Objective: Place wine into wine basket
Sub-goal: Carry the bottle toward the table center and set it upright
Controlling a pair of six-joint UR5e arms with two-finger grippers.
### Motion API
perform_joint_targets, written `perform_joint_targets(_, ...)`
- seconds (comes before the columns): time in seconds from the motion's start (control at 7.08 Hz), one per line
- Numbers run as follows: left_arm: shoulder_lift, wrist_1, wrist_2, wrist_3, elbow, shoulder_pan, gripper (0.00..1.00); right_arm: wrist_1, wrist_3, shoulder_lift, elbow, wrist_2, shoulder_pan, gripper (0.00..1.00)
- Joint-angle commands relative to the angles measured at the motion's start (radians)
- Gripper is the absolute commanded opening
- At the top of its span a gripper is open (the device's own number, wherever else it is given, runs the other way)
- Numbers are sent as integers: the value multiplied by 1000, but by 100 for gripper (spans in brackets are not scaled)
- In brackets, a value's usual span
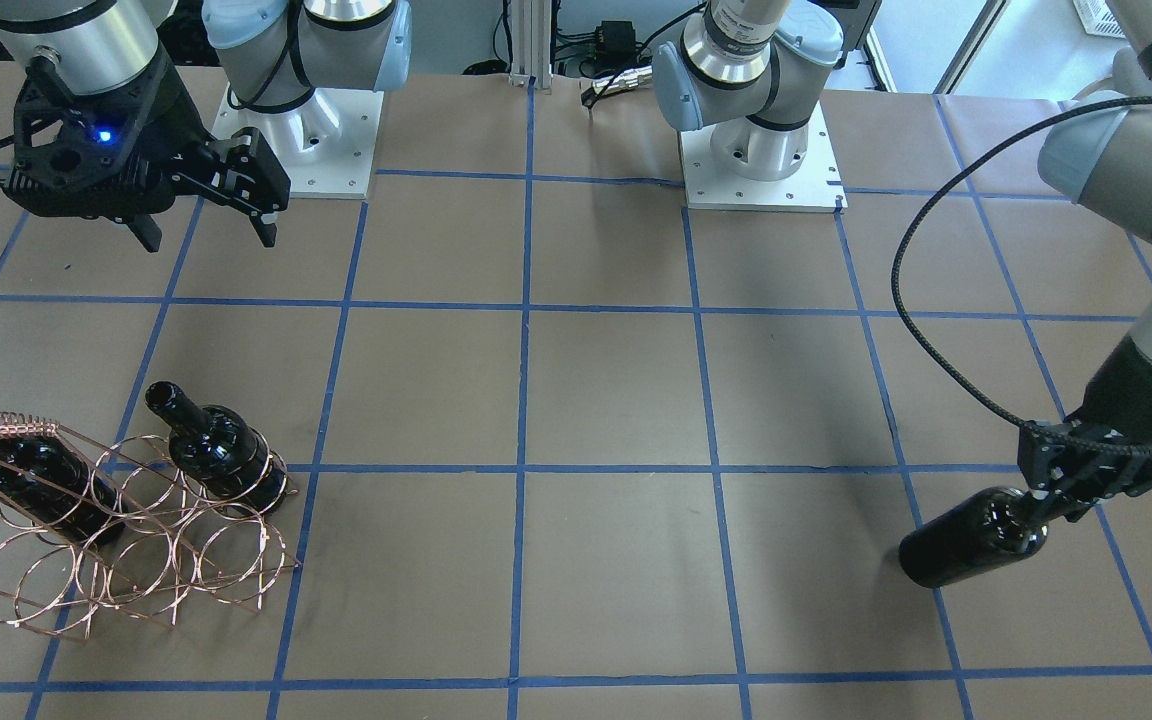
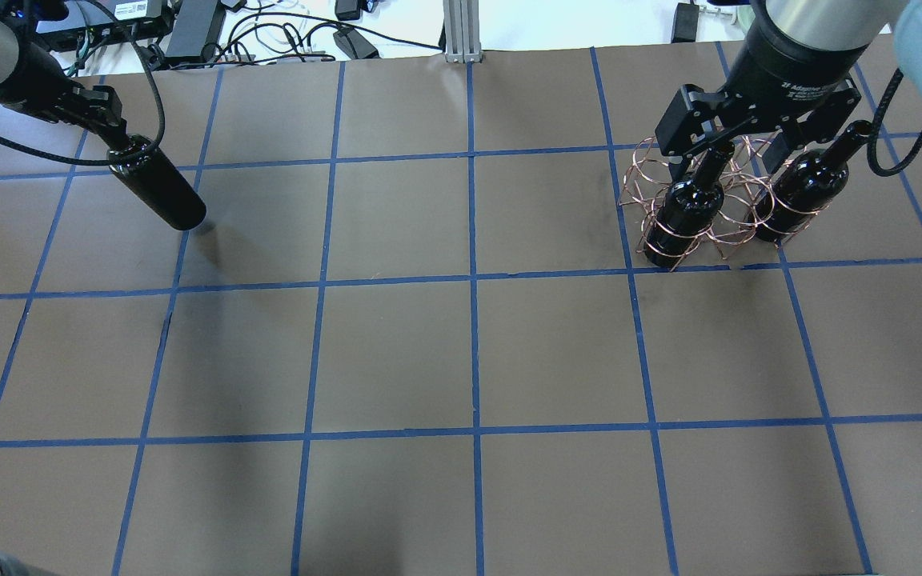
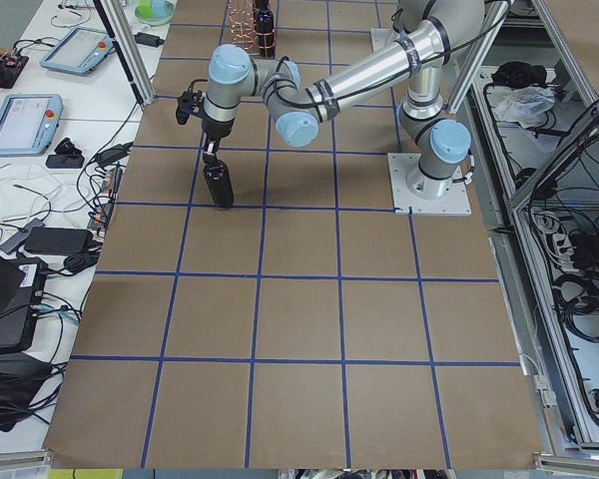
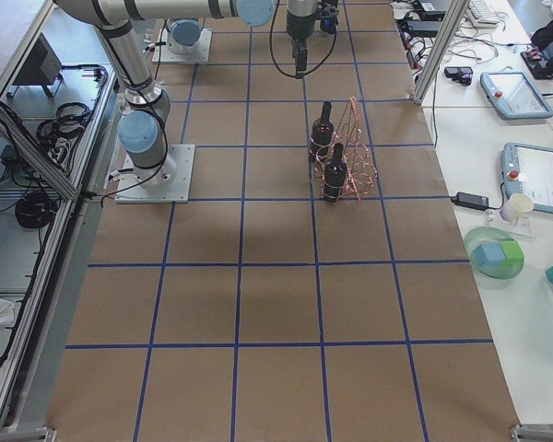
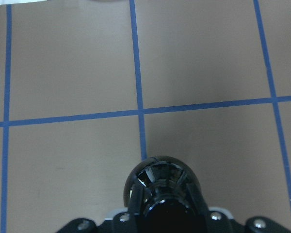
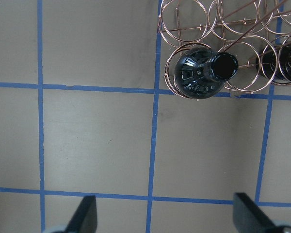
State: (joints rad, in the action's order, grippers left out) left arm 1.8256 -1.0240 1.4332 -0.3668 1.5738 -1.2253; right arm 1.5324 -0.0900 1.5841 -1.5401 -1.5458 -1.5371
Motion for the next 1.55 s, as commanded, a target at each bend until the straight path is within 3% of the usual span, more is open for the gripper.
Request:
perform_joint_targets(0.0,-75,-69,28,339,24,-196,16,2,3,0,-2,25,0,100)
perform_joint_targets(0.42,-161,-68,137,622,118,-475,12,5,-2,-1,-2,27,0,100)
perform_joint_targets(0.71,-163,-70,142,823,136,-606,12,5,-1,-1,-2,26,0,100)
perform_joint_targets(0.85,-157,-58,217,898,168,-667,12,6,-5,-1,-2,26,0,100)
perform_joint_targets(0.99,-143,-29,255,943,173,-709,12,5,-1,-1,-2,26,0,100)
perform_joint_targets(1.41,-124,-14,254,1057,178,-735,8,5,-5,-1,-2,26,0,100)
